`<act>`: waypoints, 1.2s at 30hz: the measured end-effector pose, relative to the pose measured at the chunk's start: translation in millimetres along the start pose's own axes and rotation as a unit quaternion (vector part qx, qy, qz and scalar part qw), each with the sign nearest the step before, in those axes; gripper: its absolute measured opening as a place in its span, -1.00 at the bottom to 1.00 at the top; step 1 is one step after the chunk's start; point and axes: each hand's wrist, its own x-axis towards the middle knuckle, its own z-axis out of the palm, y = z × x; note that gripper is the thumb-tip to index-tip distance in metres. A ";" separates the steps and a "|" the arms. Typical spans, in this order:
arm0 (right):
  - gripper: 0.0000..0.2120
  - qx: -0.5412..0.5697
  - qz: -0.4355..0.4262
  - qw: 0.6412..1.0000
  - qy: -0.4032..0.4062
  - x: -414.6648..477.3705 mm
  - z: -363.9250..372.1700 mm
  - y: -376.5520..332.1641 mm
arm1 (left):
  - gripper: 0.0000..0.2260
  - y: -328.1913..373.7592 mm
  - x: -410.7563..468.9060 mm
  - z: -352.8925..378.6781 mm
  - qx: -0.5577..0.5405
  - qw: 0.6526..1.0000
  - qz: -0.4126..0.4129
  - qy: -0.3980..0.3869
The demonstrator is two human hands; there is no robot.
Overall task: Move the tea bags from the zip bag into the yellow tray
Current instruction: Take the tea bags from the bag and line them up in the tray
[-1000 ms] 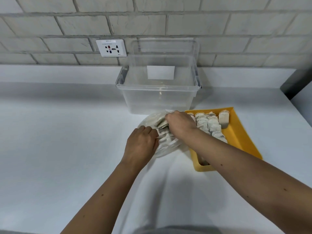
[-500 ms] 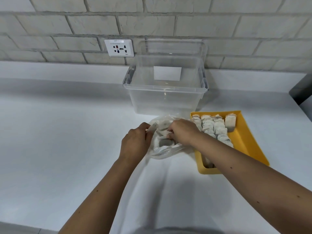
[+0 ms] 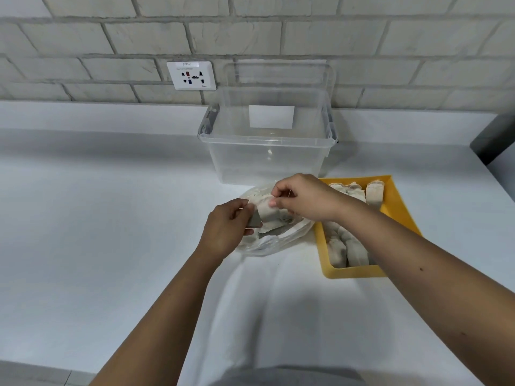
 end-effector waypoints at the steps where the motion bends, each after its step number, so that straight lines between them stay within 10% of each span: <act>1: -0.85 0.051 0.018 0.999 -0.008 1.3 1.1 1.5 | -0.80 -0.6 -0.6 2.2 -0.008 1.000 -0.001 0.003; 11: -0.76 0.241 0.071 0.965 -0.077 12.5 5.3 -0.1 | -0.79 -1.2 3.2 3.7 -0.074 0.996 0.000 0.056; 22: -0.93 0.266 0.090 0.959 0.040 22.7 32.5 8.0 | -0.84 -4.3 5.0 4.7 -0.006 0.997 -0.012 0.074; 28: -0.74 -0.145 0.002 0.989 0.001 13.5 52.4 24.3 | -0.86 1.8 4.9 -6.2 0.004 0.990 -0.012 0.140; 36: -0.84 -0.234 -0.006 0.970 0.061 15.3 60.0 26.9 | -0.87 0.5 4.3 -8.9 -0.038 0.990 -0.026 0.130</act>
